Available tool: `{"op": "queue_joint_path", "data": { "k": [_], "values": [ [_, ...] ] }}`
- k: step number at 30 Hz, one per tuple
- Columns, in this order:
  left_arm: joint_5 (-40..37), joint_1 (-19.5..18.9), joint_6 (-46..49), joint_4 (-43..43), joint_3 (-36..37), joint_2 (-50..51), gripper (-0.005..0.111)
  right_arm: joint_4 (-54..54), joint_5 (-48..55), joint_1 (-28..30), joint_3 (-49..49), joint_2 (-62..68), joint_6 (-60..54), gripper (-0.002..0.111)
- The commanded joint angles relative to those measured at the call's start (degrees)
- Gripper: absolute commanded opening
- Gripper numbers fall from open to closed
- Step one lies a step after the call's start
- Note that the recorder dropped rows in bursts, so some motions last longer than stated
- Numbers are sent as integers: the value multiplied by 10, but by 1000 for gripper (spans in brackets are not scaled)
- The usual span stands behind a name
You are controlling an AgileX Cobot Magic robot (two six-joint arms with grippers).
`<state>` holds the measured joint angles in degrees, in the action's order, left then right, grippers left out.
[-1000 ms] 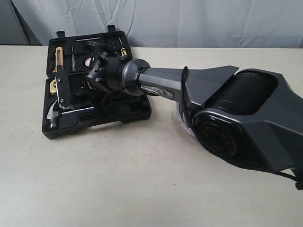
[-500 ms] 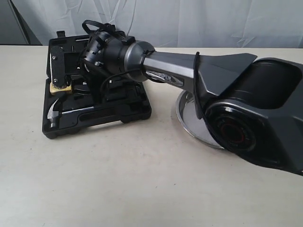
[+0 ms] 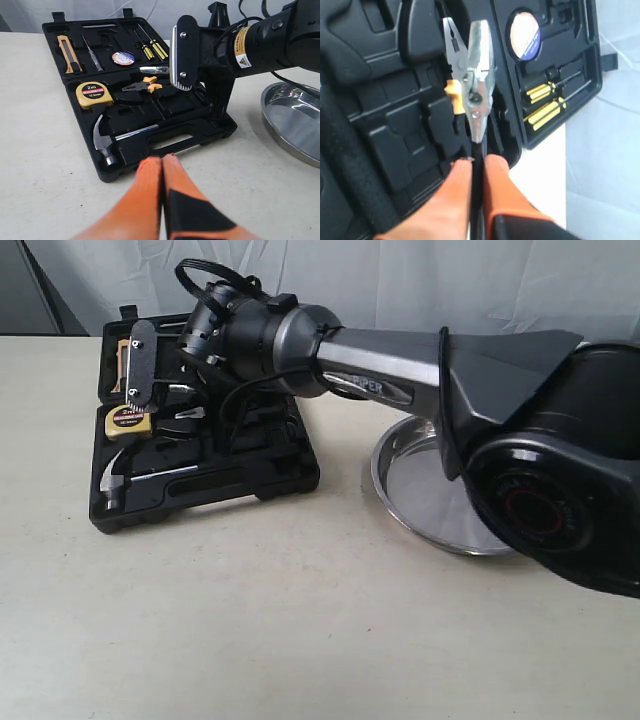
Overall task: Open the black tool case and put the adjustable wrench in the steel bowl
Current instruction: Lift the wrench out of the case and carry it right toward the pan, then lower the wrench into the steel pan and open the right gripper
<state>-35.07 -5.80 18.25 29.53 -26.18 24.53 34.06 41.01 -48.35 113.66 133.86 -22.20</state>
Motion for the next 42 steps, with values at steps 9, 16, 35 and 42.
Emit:
{"op": "queue_joint_path", "data": {
  "k": [9,16,35,42],
  "values": [
    [9,2,-3,-5,2,-2,0,246,-35,23,-308,-186,389,-1],
    [11,2,-28,-33,2,-2,0,270,-32,67,-452,-272,523,-1],
    [-14,2,-31,-48,2,-2,0,159,-94,195,-545,-279,540,-1],
    [-12,2,-31,-48,2,-2,0,154,-83,217,-545,-279,540,50]
  ]
}}
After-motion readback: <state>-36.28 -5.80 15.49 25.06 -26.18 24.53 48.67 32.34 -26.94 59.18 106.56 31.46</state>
